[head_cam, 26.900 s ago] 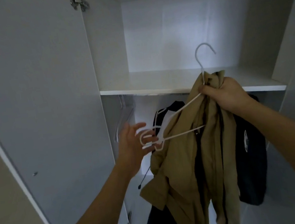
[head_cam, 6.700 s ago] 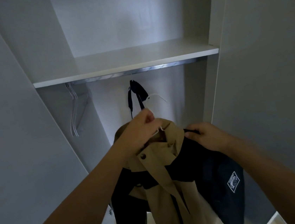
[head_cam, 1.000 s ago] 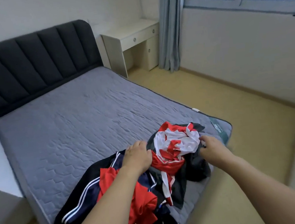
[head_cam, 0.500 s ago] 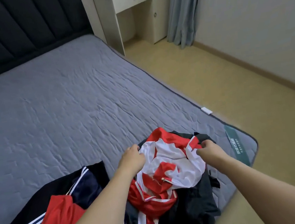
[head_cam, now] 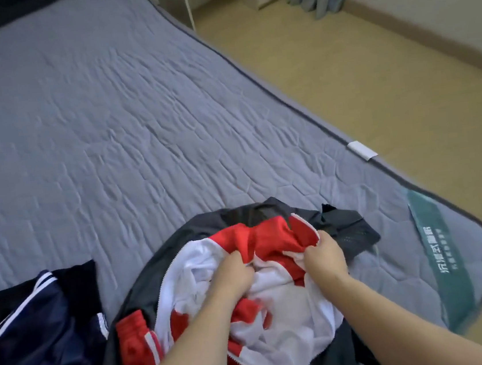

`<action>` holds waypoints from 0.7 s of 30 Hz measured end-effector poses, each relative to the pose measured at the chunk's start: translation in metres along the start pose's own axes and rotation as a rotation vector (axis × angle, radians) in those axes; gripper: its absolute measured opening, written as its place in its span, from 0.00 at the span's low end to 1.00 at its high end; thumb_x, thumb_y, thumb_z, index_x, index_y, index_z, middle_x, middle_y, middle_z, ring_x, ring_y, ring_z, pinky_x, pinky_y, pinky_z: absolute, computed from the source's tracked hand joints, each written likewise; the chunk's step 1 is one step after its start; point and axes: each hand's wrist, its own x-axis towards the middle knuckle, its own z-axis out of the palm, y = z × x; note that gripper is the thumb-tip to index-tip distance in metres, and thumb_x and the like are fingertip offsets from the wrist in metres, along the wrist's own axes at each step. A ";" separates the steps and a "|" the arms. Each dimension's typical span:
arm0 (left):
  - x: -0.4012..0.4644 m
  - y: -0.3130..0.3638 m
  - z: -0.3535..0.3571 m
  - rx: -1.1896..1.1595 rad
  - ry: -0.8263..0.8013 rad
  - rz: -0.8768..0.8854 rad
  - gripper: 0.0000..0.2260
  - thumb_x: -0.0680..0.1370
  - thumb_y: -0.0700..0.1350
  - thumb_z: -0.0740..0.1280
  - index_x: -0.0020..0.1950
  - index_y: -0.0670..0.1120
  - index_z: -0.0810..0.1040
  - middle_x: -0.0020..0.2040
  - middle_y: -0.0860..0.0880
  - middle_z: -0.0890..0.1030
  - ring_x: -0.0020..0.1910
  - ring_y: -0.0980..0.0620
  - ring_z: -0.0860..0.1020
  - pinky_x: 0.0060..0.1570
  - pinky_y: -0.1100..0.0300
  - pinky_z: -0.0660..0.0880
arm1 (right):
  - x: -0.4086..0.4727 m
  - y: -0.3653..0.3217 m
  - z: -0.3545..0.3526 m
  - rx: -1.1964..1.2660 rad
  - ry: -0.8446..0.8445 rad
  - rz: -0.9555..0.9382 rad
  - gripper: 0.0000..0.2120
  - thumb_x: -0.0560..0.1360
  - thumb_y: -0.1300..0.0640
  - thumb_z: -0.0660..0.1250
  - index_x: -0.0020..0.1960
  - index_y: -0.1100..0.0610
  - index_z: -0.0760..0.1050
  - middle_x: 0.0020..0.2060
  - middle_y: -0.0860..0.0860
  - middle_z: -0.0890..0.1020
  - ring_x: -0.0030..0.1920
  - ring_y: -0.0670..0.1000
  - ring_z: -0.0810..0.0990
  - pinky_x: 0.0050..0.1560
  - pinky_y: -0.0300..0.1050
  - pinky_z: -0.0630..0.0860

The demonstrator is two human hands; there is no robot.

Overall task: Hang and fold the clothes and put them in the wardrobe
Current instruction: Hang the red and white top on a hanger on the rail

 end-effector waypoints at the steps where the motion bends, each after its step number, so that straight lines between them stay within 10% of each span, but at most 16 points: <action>1: -0.017 -0.003 -0.007 -0.070 0.009 -0.015 0.05 0.78 0.47 0.62 0.44 0.47 0.73 0.48 0.44 0.82 0.49 0.43 0.79 0.42 0.56 0.69 | -0.010 -0.012 -0.003 0.087 -0.031 -0.017 0.11 0.70 0.69 0.57 0.44 0.56 0.73 0.39 0.49 0.80 0.36 0.45 0.77 0.31 0.34 0.69; 5: -0.108 0.007 -0.104 -0.630 0.268 -0.234 0.11 0.72 0.52 0.67 0.37 0.45 0.78 0.30 0.54 0.77 0.34 0.50 0.76 0.35 0.61 0.71 | -0.082 -0.100 -0.028 0.351 -0.218 -0.033 0.14 0.70 0.73 0.60 0.51 0.62 0.75 0.41 0.56 0.84 0.43 0.50 0.85 0.44 0.42 0.81; 12: -0.368 0.032 -0.321 -0.783 0.889 -0.013 0.03 0.75 0.49 0.70 0.42 0.54 0.78 0.47 0.47 0.82 0.47 0.53 0.80 0.49 0.58 0.75 | -0.289 -0.300 -0.092 0.176 -0.398 -0.524 0.10 0.63 0.63 0.63 0.45 0.59 0.75 0.37 0.55 0.79 0.38 0.52 0.77 0.44 0.54 0.76; 16: -0.505 0.029 -0.416 -0.891 1.160 0.043 0.14 0.73 0.55 0.68 0.33 0.49 0.73 0.28 0.61 0.70 0.27 0.62 0.68 0.30 0.66 0.66 | -0.415 -0.393 -0.093 0.131 -0.432 -0.931 0.14 0.71 0.62 0.64 0.52 0.49 0.80 0.44 0.51 0.81 0.45 0.49 0.79 0.48 0.46 0.74; 21: -0.653 0.014 -0.517 -0.787 1.519 0.122 0.14 0.75 0.53 0.66 0.30 0.52 0.71 0.25 0.59 0.66 0.26 0.59 0.64 0.28 0.66 0.65 | -0.570 -0.453 -0.064 0.349 -0.475 -1.072 0.06 0.78 0.51 0.61 0.43 0.44 0.68 0.33 0.34 0.77 0.35 0.34 0.75 0.31 0.32 0.67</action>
